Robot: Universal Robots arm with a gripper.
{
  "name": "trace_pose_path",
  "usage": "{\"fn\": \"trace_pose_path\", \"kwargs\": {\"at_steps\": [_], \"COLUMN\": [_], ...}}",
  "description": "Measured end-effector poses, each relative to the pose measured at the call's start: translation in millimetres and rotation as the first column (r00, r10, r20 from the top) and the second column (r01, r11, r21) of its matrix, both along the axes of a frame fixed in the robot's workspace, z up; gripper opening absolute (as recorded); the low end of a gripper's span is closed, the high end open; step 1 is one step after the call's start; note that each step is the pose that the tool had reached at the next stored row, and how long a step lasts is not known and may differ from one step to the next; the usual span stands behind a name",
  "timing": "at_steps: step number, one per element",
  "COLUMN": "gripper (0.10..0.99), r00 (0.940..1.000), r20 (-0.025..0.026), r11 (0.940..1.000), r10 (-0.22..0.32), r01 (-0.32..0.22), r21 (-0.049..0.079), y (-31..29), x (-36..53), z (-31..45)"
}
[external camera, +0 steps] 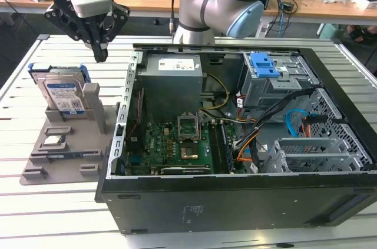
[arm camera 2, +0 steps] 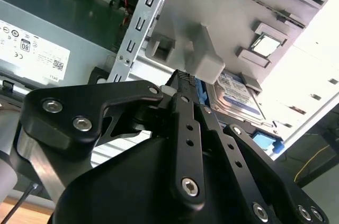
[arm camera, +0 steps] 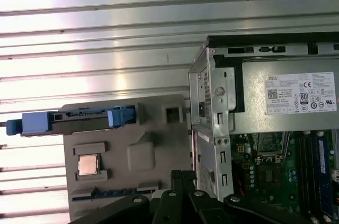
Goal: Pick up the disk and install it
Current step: 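Reach for the disk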
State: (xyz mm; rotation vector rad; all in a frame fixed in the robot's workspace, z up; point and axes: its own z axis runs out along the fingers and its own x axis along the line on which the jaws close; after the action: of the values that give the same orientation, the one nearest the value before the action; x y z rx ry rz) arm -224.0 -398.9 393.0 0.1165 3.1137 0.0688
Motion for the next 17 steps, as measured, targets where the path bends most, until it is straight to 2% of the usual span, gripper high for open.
{"fn": "trace_pose_path", "kwargs": {"at_steps": [7,13,17], "gripper": [0.102,0.102,0.102], "r00": [1.0,1.0,1.0], "r20": [0.0001,0.0,0.0001], "r11": [1.0,1.0,1.0], "r10": [0.0,0.0,0.0], "r01": [0.0,0.0,0.0], "r21": [0.0,0.0,0.0], "y": [0.0,0.0,0.0], "x": [-17.4,-26.9,-39.0], "z": [-0.1,-0.1,-0.3]}}
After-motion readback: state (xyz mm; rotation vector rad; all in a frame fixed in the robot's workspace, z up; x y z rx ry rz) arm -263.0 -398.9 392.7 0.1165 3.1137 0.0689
